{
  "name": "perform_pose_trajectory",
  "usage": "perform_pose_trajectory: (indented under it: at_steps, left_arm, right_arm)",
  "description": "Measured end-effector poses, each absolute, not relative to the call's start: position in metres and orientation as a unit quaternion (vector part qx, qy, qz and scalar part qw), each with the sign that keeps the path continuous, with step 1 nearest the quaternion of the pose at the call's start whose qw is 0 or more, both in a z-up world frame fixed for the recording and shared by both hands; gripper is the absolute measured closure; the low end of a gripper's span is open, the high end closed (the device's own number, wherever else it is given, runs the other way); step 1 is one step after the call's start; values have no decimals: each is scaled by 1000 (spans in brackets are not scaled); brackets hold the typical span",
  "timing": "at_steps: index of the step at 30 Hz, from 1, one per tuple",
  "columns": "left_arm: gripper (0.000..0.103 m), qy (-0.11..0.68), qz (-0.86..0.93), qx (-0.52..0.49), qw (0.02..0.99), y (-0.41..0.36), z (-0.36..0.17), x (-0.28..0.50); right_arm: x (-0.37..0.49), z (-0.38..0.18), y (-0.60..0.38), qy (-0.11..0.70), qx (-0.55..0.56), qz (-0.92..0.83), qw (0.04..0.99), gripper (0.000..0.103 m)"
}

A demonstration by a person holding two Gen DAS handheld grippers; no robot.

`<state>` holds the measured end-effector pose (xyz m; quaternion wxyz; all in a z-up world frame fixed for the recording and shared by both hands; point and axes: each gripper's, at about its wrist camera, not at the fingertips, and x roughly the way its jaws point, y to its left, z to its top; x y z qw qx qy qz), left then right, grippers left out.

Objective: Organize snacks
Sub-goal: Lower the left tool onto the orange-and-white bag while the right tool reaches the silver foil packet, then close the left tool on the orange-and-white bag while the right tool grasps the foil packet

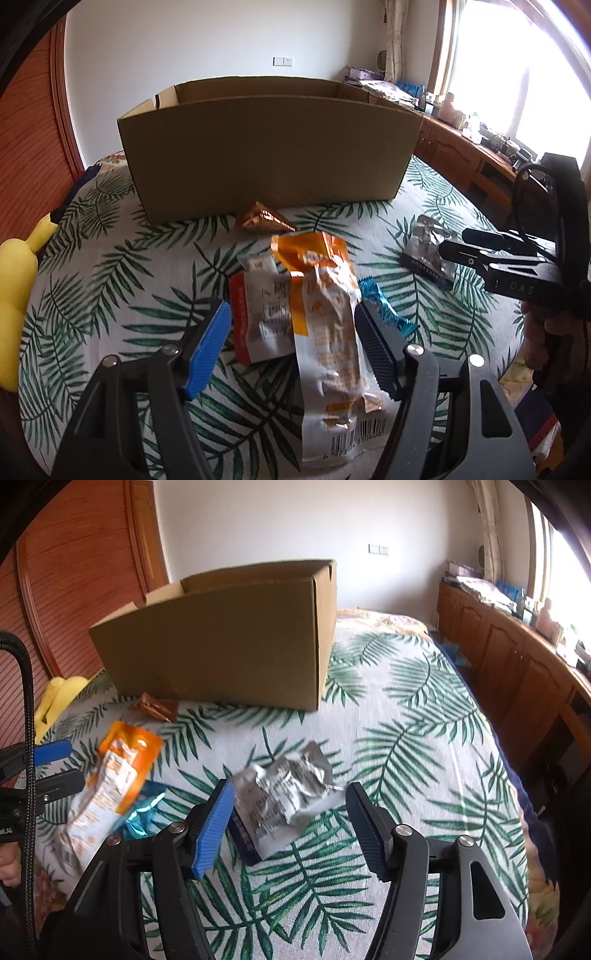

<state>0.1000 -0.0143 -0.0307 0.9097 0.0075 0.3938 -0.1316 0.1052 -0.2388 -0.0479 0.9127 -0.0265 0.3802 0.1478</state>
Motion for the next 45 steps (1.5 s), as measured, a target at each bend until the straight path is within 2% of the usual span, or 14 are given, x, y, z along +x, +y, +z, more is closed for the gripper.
perform_pose_trajectory:
  at_steps: [12,28,30,33,42,43,44,45]
  left_arm:
    - [33,407,-142,0,902,-22,-43,89]
    - [36,414,-145,-3,899,-30,-52,71]
    - [41,418,-147,4,897,-33,-54,68]
    - [43,419,-145,16,896,-39,-57,69]
    - [43,416,-120,48,900,-47,-61,81]
    - [45,415,-120,49,901,-47,-61,81]
    - [56,412,-121,51,902,-47,-60,80]
    - [59,411,-125,49,902,-45,-60,79]
  right_arm:
    - [138,-63,-239,426,-14,137,894,33]
    - [140,-67,-225,410,-56,134,900,30]
    - [140,-67,-225,409,-55,133,901,30]
    - [136,-67,-222,408,-54,132,902,30]
    - [133,-66,-225,409,-44,136,901,30]
    - [134,-67,-226,409,-44,136,901,30]
    - [134,-67,-226,408,-44,136,902,30]
    - [134,-67,-226,408,-44,136,902,30]
